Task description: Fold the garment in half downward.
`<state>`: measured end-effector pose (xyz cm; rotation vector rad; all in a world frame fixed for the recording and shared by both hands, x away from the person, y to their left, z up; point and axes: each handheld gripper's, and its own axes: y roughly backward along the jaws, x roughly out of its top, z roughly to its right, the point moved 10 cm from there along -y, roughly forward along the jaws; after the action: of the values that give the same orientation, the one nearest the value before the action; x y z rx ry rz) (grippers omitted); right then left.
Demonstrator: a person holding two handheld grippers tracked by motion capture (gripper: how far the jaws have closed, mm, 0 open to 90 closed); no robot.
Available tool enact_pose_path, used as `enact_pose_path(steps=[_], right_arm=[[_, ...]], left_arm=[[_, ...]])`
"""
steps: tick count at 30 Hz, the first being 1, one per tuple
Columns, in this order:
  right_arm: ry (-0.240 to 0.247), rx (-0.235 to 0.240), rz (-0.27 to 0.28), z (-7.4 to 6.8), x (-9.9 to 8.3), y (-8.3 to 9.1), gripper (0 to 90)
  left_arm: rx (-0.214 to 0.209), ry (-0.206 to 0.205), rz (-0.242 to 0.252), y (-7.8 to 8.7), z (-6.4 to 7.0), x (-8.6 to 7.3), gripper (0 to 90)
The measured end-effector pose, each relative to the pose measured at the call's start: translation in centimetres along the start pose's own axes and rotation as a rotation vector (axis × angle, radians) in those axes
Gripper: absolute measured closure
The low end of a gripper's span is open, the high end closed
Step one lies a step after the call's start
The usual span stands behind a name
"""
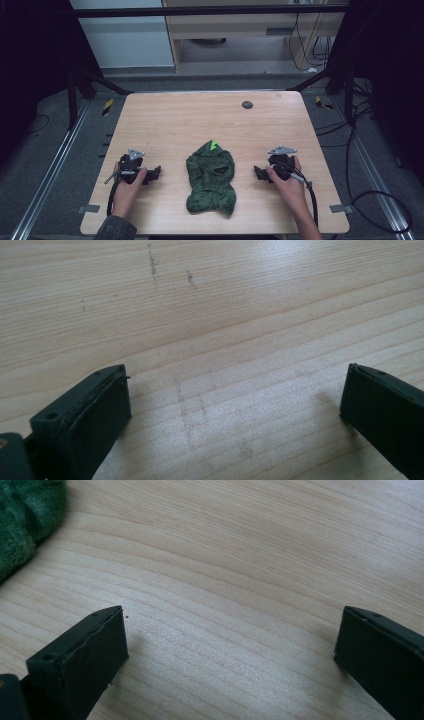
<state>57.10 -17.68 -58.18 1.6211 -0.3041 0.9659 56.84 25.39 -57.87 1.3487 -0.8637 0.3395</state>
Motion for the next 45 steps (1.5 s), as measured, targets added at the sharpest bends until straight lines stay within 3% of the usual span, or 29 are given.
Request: enact_pose_path(steps=[5,14,19,22,26,31,37,38,41,45], right_arm=[[-0.007,0.002,-0.001,-0.1,0.0,0.1,0.5],[0.005,0.01,-0.003,-0.5,-0.3,0.4,2.9],[0.024,0.047,0.0,-1.4,0.0,0.9,14.3],[0.037,0.108,0.026,-2.7,0.8,1.5,22.5],[0.106,0.137,0.014,-4.0,1.6,1.9,39.6],[0.13,0.172,-0.007,-4.8,2.4,1.8,49.8],[0.169,0.197,-0.012,-5.4,4.9,1.1,59.8],[0.18,0.202,-0.012,-5.4,5.6,0.9,65.4],[0.181,0.212,-0.011,-5.5,6.3,0.7,68.3],[0.203,0.225,-0.018,-6.0,7.2,0.2,72.8]], left_arm=[[-0.013,-0.01,0.002,0.1,0.5,0.0,0.0],[-0.08,-0.073,-0.006,0.3,3.0,0.0,3.1],[-0.129,-0.133,-0.013,0.7,4.8,0.2,3.8],[-0.162,-0.149,-0.008,0.8,5.6,0.8,5.1],[-0.221,-0.169,0.011,1.3,6.5,2.6,11.5],[-0.249,-0.187,-0.001,1.2,6.9,4.3,17.1],[-0.302,-0.208,-0.017,0.8,8.2,6.3,26.5],[-0.308,-0.215,-0.016,0.7,8.5,6.7,31.4],[-0.31,-0.24,-0.018,0.5,8.9,7.6,33.9],[-0.33,-0.239,-0.013,0.1,9.6,8.6,41.2]])
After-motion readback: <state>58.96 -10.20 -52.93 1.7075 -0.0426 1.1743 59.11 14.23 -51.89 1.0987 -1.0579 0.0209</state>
